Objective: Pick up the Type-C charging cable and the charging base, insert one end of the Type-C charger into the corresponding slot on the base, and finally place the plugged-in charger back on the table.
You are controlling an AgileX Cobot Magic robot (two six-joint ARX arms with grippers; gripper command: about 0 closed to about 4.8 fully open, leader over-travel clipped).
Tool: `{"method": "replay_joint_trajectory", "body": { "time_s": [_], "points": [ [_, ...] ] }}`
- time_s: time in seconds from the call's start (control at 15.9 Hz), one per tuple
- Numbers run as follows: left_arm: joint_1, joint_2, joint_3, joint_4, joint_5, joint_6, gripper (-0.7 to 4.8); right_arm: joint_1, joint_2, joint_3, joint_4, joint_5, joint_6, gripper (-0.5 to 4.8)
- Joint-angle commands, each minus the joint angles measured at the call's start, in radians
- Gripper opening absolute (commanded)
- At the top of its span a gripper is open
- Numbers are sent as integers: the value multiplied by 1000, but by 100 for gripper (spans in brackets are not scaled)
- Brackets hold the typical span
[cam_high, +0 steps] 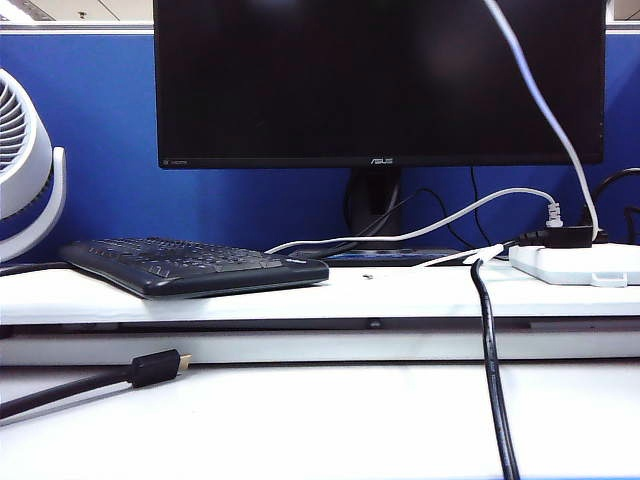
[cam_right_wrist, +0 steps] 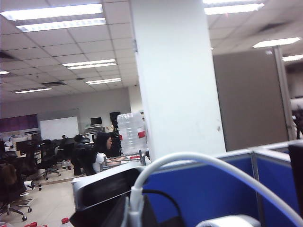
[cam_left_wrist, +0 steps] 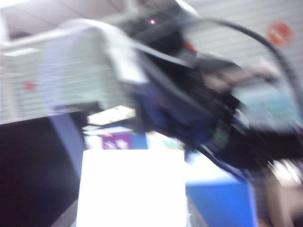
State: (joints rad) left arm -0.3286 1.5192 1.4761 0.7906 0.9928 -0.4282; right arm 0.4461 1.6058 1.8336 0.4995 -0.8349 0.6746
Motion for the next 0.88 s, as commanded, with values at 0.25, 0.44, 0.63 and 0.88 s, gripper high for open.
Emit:
{"method": "replay_joint_trajectory", "body": {
  "time_s": [0.25, 0.44, 0.63, 0.88],
  "points": [
    [-1, -7, 7, 58, -106, -178, 88, 1, 17, 4, 150, 14, 12, -1],
    [-1, -7, 7, 98, -106, -251, 88, 8, 40, 4, 214, 14, 37, -1],
    [-3, -7, 7, 102, -91, -287, 88, 16, 66, 4, 364, 33, 89, -1],
    [-32, -7, 7, 102, -87, -286, 89, 34, 76, 4, 406, 84, 91, -1]
  ]
}}
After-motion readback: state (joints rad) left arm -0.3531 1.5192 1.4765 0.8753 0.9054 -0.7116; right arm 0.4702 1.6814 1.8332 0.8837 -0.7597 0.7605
